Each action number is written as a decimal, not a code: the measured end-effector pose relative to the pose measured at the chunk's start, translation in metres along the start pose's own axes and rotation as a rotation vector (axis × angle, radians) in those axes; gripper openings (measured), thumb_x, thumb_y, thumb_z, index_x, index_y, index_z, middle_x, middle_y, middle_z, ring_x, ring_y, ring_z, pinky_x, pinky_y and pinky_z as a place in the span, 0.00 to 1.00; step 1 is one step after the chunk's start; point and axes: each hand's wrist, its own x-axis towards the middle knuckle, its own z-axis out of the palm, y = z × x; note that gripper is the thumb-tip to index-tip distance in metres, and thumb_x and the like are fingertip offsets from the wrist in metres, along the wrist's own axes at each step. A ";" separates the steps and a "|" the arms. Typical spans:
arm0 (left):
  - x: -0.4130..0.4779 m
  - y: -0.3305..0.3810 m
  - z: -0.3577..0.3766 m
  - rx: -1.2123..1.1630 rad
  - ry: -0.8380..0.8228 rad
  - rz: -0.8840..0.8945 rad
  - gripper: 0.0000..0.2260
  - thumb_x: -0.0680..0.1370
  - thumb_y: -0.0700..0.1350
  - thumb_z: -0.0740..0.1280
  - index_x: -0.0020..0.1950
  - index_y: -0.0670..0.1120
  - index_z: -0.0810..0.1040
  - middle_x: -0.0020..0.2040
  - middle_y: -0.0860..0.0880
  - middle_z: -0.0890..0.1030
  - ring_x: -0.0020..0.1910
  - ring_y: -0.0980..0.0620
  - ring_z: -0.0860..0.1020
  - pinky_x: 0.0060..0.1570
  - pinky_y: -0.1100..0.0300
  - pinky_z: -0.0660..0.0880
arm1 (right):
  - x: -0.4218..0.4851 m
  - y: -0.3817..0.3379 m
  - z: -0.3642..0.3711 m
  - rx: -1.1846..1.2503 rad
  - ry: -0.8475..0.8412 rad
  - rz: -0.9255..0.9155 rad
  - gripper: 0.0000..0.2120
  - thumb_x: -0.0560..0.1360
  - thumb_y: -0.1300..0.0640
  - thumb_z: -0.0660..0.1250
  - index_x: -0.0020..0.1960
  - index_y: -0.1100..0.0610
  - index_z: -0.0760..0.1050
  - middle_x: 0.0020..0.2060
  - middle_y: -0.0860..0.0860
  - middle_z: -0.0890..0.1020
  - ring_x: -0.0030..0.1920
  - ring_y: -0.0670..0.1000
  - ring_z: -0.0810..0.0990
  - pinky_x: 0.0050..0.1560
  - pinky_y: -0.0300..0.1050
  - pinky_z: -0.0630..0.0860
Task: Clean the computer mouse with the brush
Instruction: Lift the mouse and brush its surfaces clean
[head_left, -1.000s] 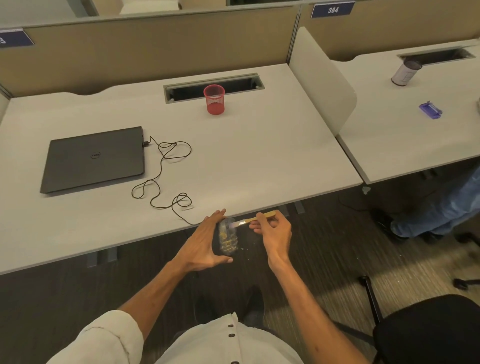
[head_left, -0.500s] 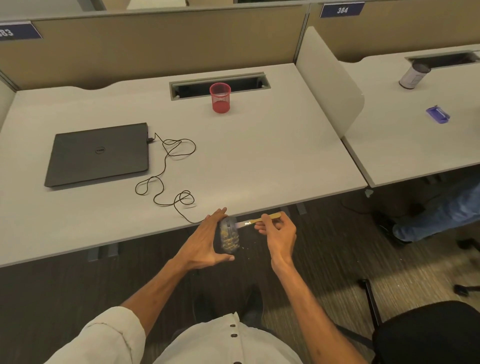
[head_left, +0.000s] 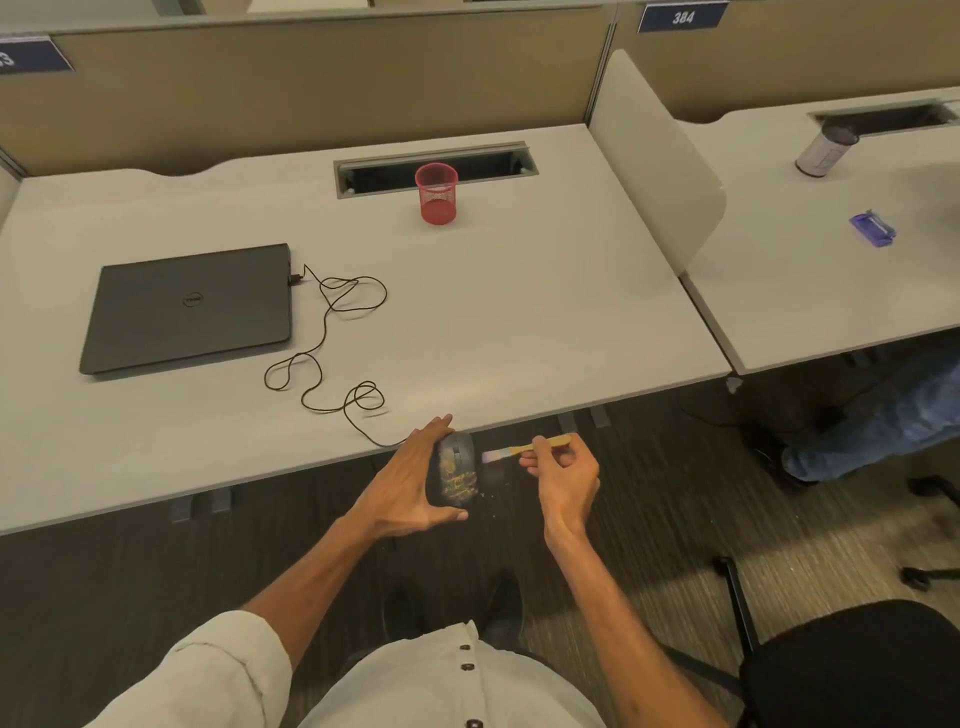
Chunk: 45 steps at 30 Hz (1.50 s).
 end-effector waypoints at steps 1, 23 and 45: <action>0.001 0.000 0.000 0.001 -0.001 0.001 0.59 0.70 0.69 0.80 0.88 0.57 0.44 0.89 0.54 0.51 0.89 0.48 0.52 0.87 0.43 0.53 | -0.001 -0.002 0.002 0.022 -0.015 -0.007 0.02 0.82 0.58 0.75 0.52 0.54 0.81 0.38 0.45 0.89 0.41 0.46 0.91 0.46 0.40 0.87; 0.005 0.008 -0.002 -0.029 -0.014 -0.014 0.59 0.70 0.66 0.80 0.88 0.54 0.46 0.89 0.53 0.51 0.89 0.46 0.53 0.87 0.40 0.56 | -0.012 0.004 0.009 0.059 -0.130 -0.085 0.03 0.82 0.57 0.75 0.52 0.53 0.82 0.41 0.46 0.89 0.44 0.48 0.91 0.46 0.39 0.87; 0.001 0.014 -0.002 -0.045 -0.016 -0.025 0.59 0.69 0.69 0.78 0.88 0.54 0.46 0.89 0.53 0.52 0.88 0.46 0.54 0.87 0.40 0.55 | -0.026 0.016 0.003 0.002 -0.083 -0.088 0.04 0.82 0.56 0.75 0.52 0.50 0.80 0.40 0.45 0.89 0.43 0.44 0.90 0.48 0.41 0.87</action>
